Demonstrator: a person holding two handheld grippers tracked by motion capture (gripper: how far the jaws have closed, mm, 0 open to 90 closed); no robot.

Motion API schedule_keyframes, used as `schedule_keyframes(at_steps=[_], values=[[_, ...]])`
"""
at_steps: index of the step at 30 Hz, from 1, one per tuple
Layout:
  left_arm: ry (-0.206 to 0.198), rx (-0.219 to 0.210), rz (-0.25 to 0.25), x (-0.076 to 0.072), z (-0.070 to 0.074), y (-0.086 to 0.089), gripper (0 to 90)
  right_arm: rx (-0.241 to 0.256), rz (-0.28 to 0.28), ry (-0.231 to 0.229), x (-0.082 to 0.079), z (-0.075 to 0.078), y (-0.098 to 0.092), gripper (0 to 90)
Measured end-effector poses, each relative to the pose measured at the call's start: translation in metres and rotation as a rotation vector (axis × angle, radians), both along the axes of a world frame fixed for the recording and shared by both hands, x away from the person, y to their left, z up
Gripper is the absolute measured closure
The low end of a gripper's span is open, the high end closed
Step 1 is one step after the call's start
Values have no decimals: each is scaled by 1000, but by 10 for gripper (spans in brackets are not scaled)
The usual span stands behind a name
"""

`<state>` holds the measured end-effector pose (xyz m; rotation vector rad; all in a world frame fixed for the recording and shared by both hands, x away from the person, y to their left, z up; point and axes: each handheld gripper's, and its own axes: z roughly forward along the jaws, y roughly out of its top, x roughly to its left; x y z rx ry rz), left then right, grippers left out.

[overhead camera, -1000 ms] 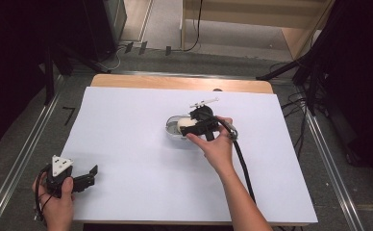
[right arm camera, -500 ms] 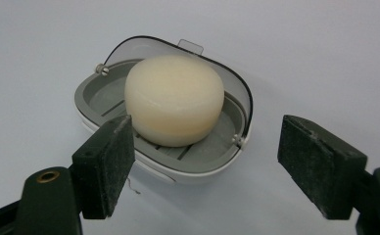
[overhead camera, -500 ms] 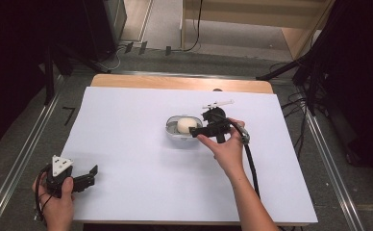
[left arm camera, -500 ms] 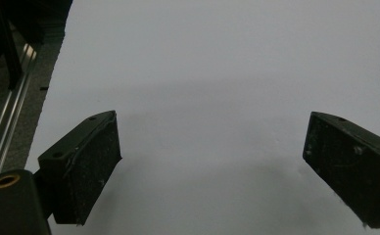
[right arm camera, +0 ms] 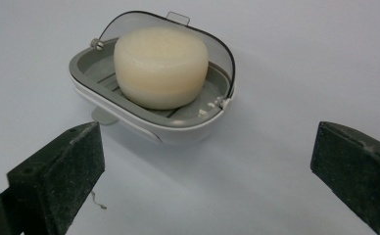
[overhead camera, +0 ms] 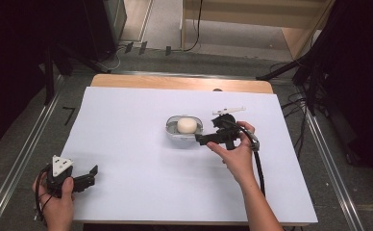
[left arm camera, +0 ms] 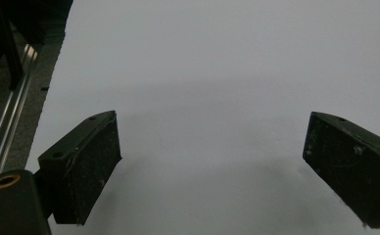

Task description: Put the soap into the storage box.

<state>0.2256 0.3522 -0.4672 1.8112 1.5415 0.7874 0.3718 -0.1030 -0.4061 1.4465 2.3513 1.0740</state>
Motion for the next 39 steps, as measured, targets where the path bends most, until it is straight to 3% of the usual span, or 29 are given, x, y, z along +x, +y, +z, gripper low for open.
schedule_keyframes(at_steps=[7,15,39], values=[[-2,0,1,0,0,0,77,-3,-10,-8,-8,-6,-13,0],[1,3,0,0,0,0,77,-55,-23,-10,-18,-17,-26,0],[-1,9,2,0,0,-1,77,-20,-72,-19,-43,-42,-74,3]])
